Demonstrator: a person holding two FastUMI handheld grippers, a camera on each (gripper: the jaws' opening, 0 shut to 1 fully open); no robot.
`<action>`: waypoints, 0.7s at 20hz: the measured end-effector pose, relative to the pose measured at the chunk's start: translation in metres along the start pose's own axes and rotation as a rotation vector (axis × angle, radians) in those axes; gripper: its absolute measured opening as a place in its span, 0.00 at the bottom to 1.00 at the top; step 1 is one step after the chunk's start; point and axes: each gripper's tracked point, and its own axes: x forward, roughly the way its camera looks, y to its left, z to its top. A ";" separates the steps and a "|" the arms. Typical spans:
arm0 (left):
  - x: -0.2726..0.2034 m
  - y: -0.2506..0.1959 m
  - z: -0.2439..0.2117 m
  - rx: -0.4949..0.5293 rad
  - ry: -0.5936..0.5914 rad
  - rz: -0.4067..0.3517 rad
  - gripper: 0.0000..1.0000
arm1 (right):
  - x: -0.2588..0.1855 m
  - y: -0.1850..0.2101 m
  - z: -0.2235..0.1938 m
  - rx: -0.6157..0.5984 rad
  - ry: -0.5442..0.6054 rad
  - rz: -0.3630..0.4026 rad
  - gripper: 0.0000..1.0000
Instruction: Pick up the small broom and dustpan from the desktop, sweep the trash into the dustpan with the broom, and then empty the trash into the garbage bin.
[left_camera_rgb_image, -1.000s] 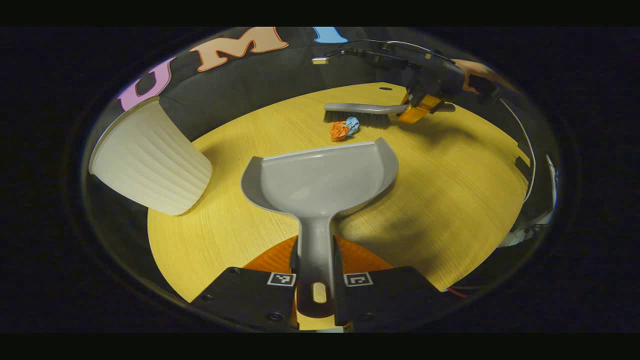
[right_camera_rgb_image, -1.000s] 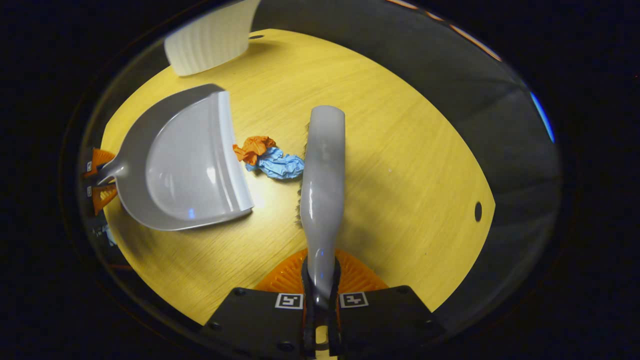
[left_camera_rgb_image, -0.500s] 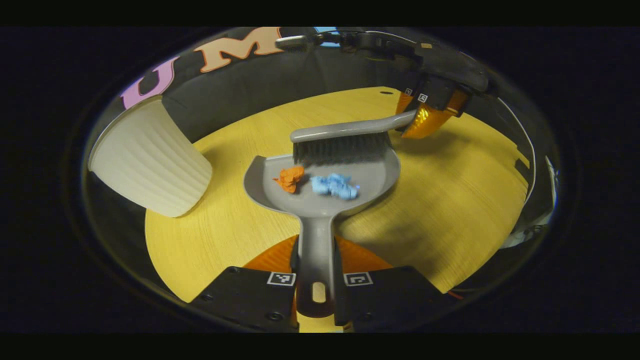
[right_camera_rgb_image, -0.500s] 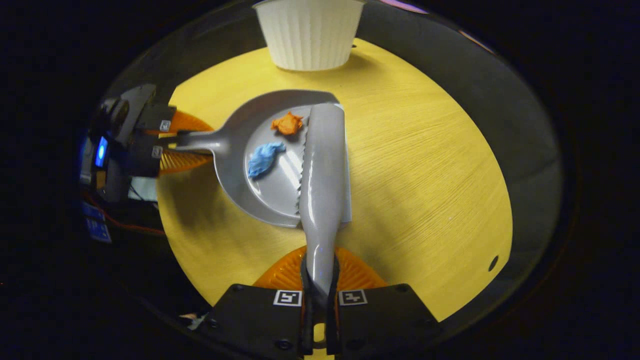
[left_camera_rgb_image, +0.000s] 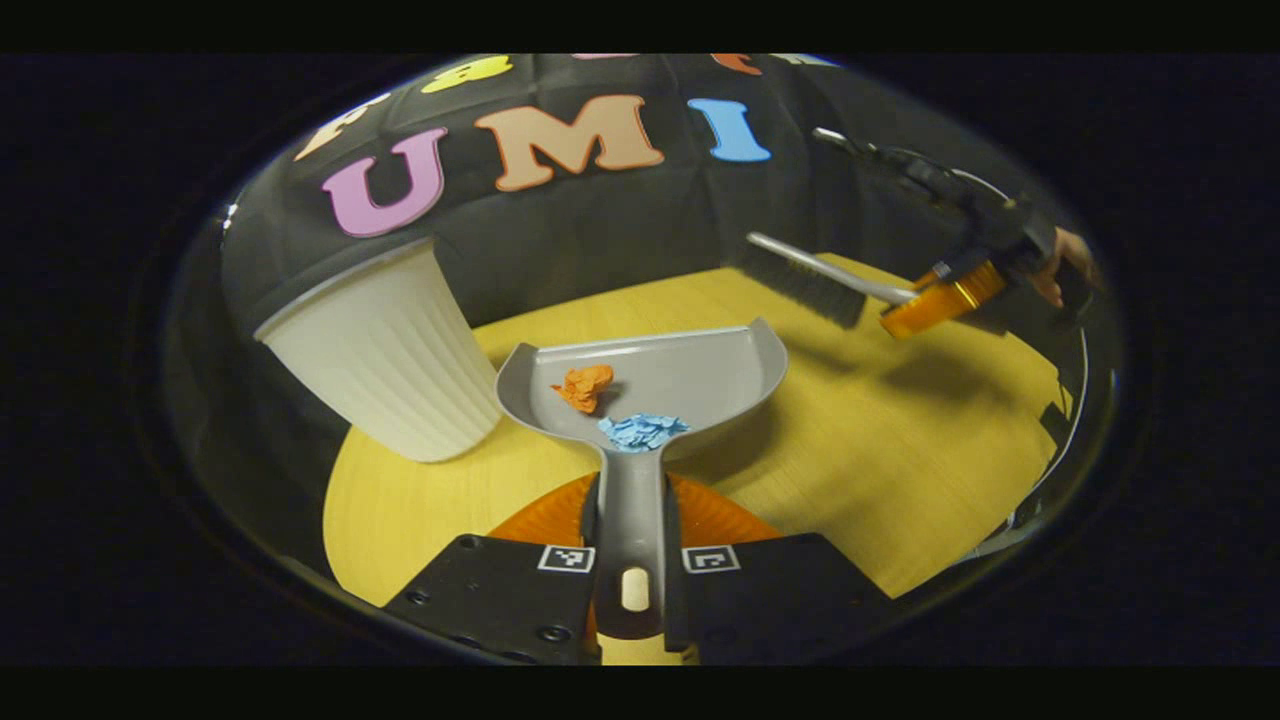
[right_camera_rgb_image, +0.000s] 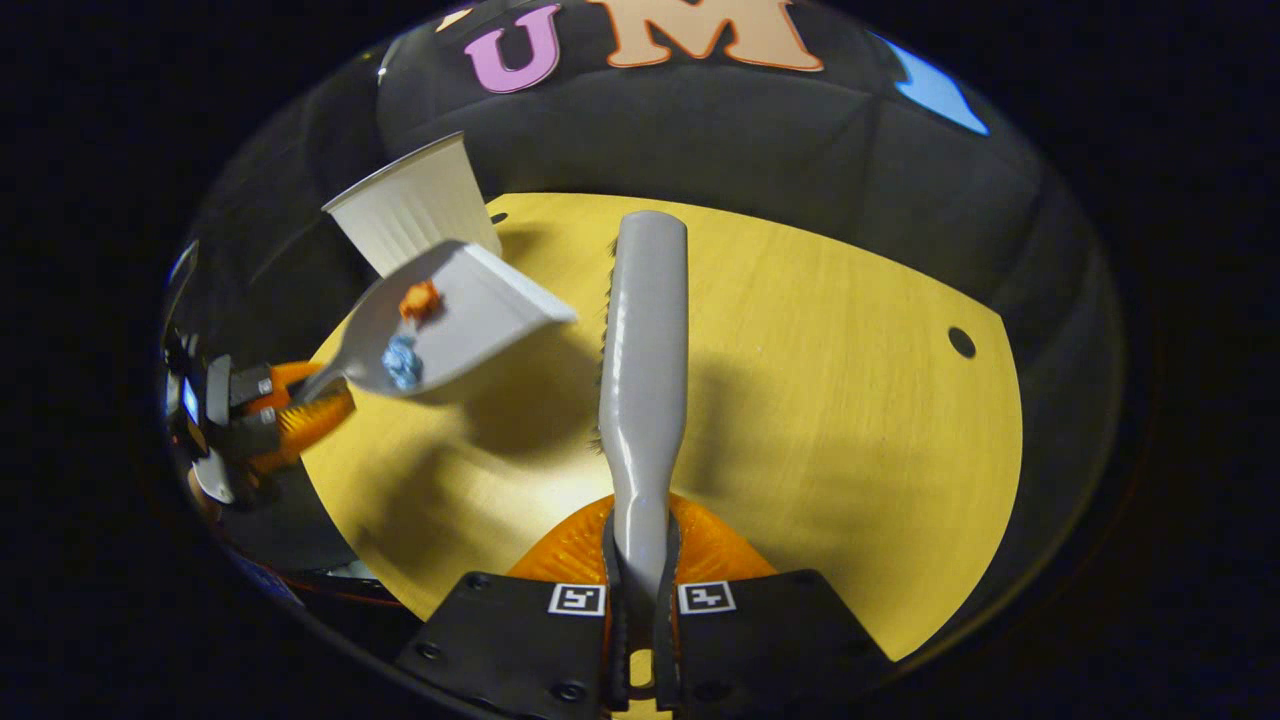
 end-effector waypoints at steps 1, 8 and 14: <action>-0.004 0.006 0.016 -0.005 -0.038 0.025 0.17 | 0.008 -0.003 -0.015 0.018 0.001 0.001 0.12; -0.045 0.037 0.079 -0.029 -0.210 0.187 0.17 | 0.054 0.016 -0.088 0.145 0.040 0.087 0.12; -0.059 0.133 0.119 0.055 -0.190 0.391 0.17 | 0.049 0.014 -0.082 0.149 0.059 0.135 0.12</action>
